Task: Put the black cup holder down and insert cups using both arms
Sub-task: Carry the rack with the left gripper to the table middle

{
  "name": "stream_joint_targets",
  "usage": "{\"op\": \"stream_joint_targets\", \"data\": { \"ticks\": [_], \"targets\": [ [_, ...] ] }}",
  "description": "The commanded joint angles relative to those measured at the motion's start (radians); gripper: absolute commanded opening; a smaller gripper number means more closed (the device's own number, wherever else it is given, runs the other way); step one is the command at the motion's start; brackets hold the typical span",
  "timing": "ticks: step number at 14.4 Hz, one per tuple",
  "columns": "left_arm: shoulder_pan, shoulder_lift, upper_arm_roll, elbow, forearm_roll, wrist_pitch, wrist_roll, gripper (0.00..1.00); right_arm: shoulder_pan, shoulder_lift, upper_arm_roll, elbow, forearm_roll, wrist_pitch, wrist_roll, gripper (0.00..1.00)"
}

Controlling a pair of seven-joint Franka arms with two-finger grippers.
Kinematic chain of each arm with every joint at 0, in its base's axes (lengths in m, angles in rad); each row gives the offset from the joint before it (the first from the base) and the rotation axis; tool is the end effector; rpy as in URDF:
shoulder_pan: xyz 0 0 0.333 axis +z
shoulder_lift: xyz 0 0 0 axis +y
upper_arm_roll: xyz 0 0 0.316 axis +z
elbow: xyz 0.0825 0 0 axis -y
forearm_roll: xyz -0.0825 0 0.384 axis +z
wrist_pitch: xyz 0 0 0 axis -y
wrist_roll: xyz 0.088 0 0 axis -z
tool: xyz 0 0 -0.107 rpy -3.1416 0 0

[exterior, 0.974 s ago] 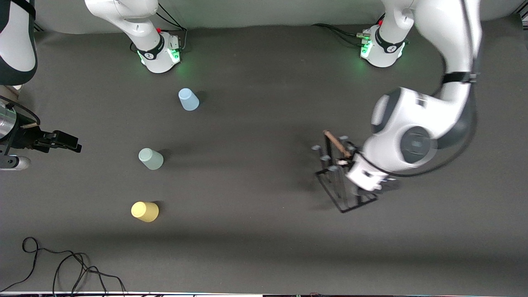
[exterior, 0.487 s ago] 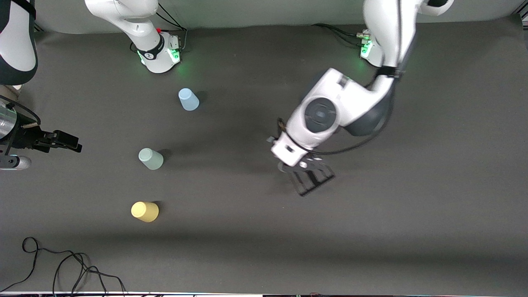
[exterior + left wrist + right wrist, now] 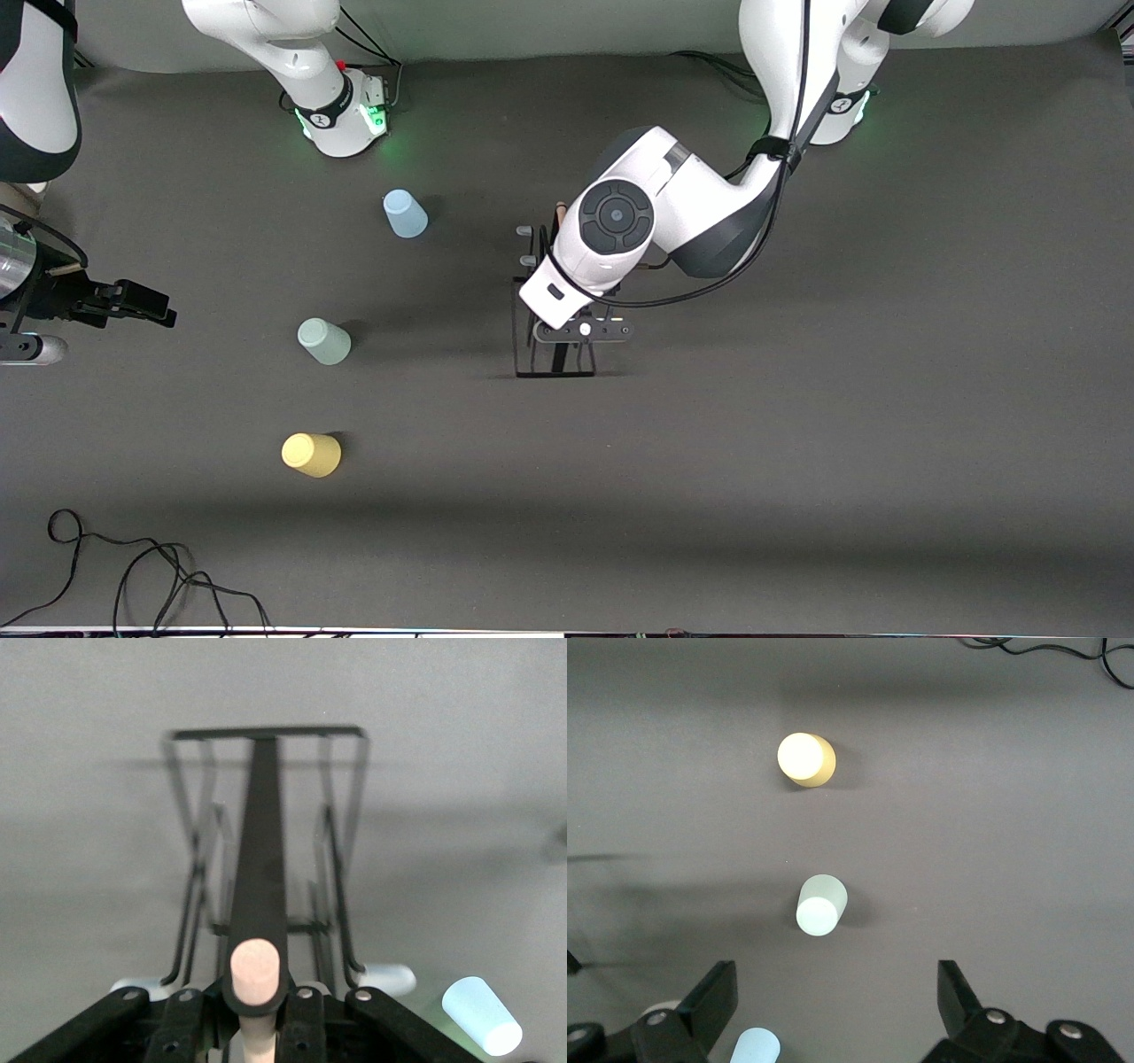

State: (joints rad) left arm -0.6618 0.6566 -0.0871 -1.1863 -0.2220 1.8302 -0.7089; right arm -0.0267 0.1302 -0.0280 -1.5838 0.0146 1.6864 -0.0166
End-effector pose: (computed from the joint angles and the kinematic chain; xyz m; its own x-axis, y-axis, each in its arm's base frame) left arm 0.5397 -0.5026 0.4052 0.9822 0.0178 -0.1868 0.0534 -0.9809 0.1872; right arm 0.5989 -0.0304 0.5531 0.9988 -0.0396 -0.0274 -0.0399 -0.9991 -0.0113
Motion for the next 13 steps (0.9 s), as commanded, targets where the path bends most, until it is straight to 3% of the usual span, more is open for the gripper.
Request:
{"op": "stream_joint_targets", "data": {
  "ticks": [1,4,9,12,13],
  "targets": [
    [0.001,0.072,0.001,0.034,0.027,0.079,0.071,0.0,-0.004,-0.009,0.007,-0.004,0.002,-0.005,0.01,1.0],
    [0.001,0.141,0.0,0.036,0.072,0.193,0.08,0.0,-0.004,-0.009,0.007,-0.004,0.002,-0.004,0.01,1.0],
    [-0.001,0.107,-0.003,0.103,0.069,0.032,0.077,0.0,-0.004,-0.009,0.007,-0.004,0.002,-0.004,0.01,1.0],
    [-0.009,0.116,-0.006,0.108,0.07,0.04,0.075,0.0,-0.004,-0.009,0.007,-0.004,0.002,-0.004,0.01,1.0],
    [-0.01,0.118,-0.005,0.103,0.075,0.041,0.086,0.99,-0.004,-0.009,0.007,-0.004,0.002,-0.004,0.01,1.0]
  ]
}}
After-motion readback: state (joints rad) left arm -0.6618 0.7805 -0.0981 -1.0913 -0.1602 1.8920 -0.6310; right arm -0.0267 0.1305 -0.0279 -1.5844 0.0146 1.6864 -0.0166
